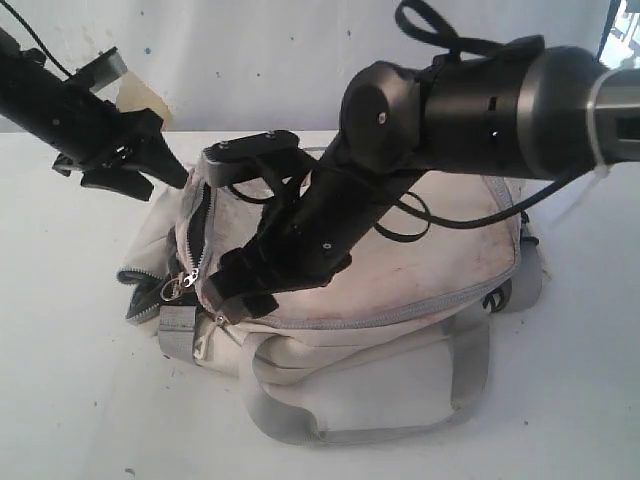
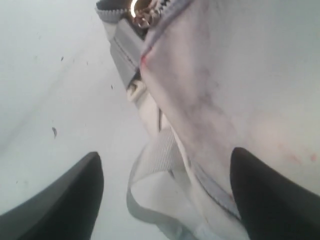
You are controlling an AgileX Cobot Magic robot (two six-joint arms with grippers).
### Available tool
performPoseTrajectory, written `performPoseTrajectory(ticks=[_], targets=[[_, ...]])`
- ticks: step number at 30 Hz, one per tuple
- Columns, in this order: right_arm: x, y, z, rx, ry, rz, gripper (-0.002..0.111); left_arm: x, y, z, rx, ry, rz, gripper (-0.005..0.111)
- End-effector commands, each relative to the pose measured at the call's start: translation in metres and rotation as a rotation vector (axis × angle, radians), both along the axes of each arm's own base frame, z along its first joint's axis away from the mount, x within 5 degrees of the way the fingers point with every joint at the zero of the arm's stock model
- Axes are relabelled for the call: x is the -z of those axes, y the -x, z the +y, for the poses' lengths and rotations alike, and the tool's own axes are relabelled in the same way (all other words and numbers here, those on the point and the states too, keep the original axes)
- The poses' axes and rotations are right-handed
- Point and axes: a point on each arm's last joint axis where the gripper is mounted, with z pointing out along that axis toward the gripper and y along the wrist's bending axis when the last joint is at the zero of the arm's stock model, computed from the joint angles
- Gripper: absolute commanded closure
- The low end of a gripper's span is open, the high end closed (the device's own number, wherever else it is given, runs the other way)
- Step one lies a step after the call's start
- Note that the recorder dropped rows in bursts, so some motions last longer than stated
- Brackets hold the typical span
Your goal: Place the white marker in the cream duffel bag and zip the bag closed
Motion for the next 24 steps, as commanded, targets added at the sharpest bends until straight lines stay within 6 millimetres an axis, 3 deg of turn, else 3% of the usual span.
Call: performPoseTrajectory(ticks=[1,8,15,20,24], targets=[[-0.012,-0.002,-0.023,0.038,0.041,0.072,0.042,-0.011,0.028,0.001,0.158,-0.007,-0.031,0.058],[-0.015,-0.011,-0.04,0.078,0.057,0.098,0.042,-0.017,0.06,0.002,0.393,-0.032,-0.184,0.063],[-0.014,-0.015,-0.047,0.087,0.097,0.077,0.042,0.017,0.086,0.002,0.492,-0.067,-0.206,0.037],[-0.014,-0.015,-0.047,0.082,0.099,0.074,0.042,0.039,0.091,0.001,0.606,-0.115,-0.372,0.036],[-0.014,-0.015,-0.047,0.083,0.098,0.073,0.042,0.044,0.088,-0.002,0.547,-0.104,-0.456,0.037]])
